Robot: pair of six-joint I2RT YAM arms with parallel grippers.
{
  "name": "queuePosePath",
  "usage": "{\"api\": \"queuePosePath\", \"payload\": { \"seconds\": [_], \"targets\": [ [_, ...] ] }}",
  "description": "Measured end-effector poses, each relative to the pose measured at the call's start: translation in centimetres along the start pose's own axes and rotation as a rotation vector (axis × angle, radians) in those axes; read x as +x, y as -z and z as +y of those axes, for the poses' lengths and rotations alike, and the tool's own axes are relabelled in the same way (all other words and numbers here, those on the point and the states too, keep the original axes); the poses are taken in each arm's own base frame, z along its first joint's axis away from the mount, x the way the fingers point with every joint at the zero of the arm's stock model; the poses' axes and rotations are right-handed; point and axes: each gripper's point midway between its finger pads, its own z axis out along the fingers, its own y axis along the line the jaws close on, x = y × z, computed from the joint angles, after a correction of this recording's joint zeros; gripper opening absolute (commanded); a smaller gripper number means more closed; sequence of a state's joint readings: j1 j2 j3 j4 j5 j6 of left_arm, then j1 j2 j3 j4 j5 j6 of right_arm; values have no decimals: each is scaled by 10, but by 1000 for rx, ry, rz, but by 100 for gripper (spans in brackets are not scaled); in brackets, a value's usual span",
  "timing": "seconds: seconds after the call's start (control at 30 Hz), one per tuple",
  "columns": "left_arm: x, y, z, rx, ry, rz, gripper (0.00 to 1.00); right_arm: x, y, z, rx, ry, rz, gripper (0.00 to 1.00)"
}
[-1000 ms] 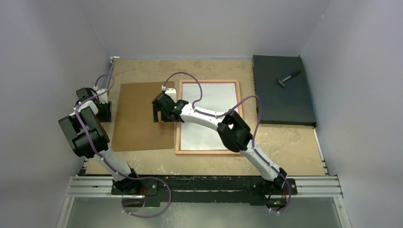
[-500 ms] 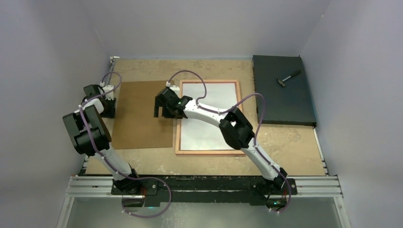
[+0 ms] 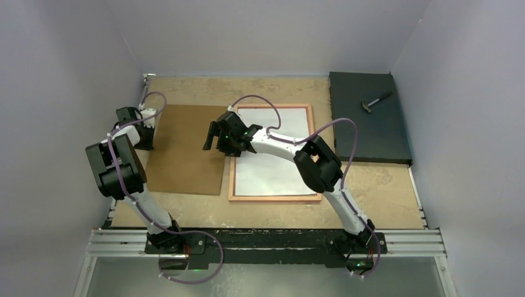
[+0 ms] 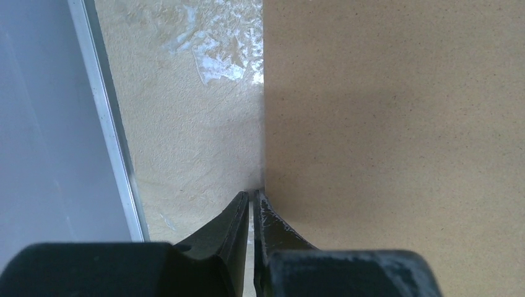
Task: Put the photo into the frame
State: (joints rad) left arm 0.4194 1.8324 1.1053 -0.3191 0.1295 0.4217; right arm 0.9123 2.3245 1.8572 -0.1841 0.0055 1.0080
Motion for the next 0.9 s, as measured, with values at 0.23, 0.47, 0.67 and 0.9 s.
{"api": "queuePosePath", "payload": {
  "seconds": [0.23, 0.47, 0.67, 0.9],
  "targets": [
    [0, 0, -3, 4, -45, -1, 3, -2, 24, 16, -59, -26, 6, 99],
    [-7, -1, -28, 26, -121, -2, 2, -12, 66, 26, -132, -65, -32, 99],
    [-19, -3, -61, 53, -209, -5, 1, -24, 85, 2, -121, -116, -62, 99],
    [-26, -1, -100, 112, -276, -8, 1, -22, 95, -50, -63, -174, -73, 99]
  ]
}}
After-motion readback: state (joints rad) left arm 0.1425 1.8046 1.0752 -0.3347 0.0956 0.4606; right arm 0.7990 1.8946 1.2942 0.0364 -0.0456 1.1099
